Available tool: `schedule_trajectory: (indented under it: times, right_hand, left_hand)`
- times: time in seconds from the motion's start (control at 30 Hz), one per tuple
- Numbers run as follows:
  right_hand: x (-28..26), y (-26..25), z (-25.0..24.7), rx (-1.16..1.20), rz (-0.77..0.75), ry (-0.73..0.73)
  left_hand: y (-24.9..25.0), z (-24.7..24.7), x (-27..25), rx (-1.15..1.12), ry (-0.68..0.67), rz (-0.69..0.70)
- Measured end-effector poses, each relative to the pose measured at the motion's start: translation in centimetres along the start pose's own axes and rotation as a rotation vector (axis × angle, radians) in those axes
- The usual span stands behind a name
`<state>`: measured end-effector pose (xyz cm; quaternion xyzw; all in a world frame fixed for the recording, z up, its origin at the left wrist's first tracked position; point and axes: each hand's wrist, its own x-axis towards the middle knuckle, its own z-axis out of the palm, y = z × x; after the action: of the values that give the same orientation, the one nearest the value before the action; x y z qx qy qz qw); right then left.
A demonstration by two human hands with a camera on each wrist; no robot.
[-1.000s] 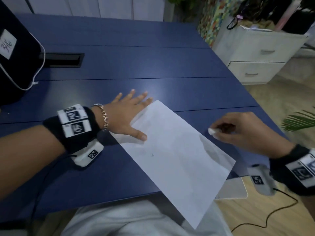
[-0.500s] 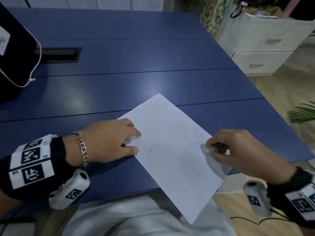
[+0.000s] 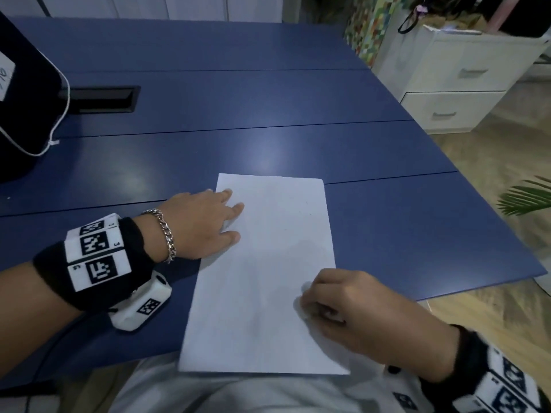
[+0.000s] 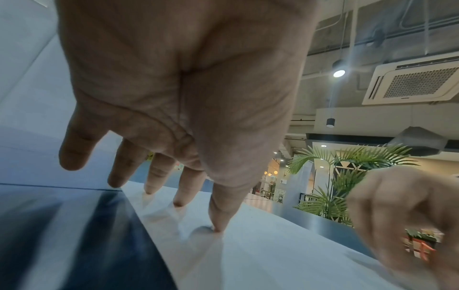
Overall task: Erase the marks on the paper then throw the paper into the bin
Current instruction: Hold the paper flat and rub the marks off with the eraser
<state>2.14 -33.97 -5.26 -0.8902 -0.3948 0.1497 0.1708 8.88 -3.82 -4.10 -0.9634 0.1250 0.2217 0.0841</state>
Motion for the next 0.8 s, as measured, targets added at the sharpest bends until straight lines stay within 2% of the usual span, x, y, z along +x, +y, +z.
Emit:
schedule_trajectory:
  times: [0.07,0.13,0.23,0.3,0.43,0.57,0.7,0.8]
  right_hand:
    - [0.6,-0.1,-0.4,0.013,-0.014,0.002]
    - [0.7,1.3,-1.8,0.021,0.035,0.097]
    - [0.4,3.9,-3.7,0.005,0.126,0.201]
    - [0.5,4.8,-3.8,-0.009,0.135,0.171]
    - [1.4,4.9,-3.1,-0.011,0.127,0.128]
    - [2.0,4.9,-2.5,-0.005,0.108,0.092]
    - [2.9,6.2,-3.4,-0.104,0.162,0.106]
    - [4.0,7.1,-4.5,-0.149,0.195,0.097]
  left_hand:
    - [-0.3,0.1,0.5,-0.017,0.029,-0.013]
    - [-0.7,0.5,0.3,-0.069,0.064,0.0]
    - [-0.5,1.7,-1.1,-0.156,-0.006,0.079]
    - [-0.1,2.6,-1.6,-0.155,-0.048,0.098]
    - [-0.1,3.5,-0.9,-0.178,0.011,0.094]
    - [-0.8,3.2,-1.2,-0.225,0.041,0.148]
    - [-2.5,2.5,-1.7,-0.193,0.013,0.168]
    - [-2.7,2.7,-1.6,-0.169,0.05,0.175]
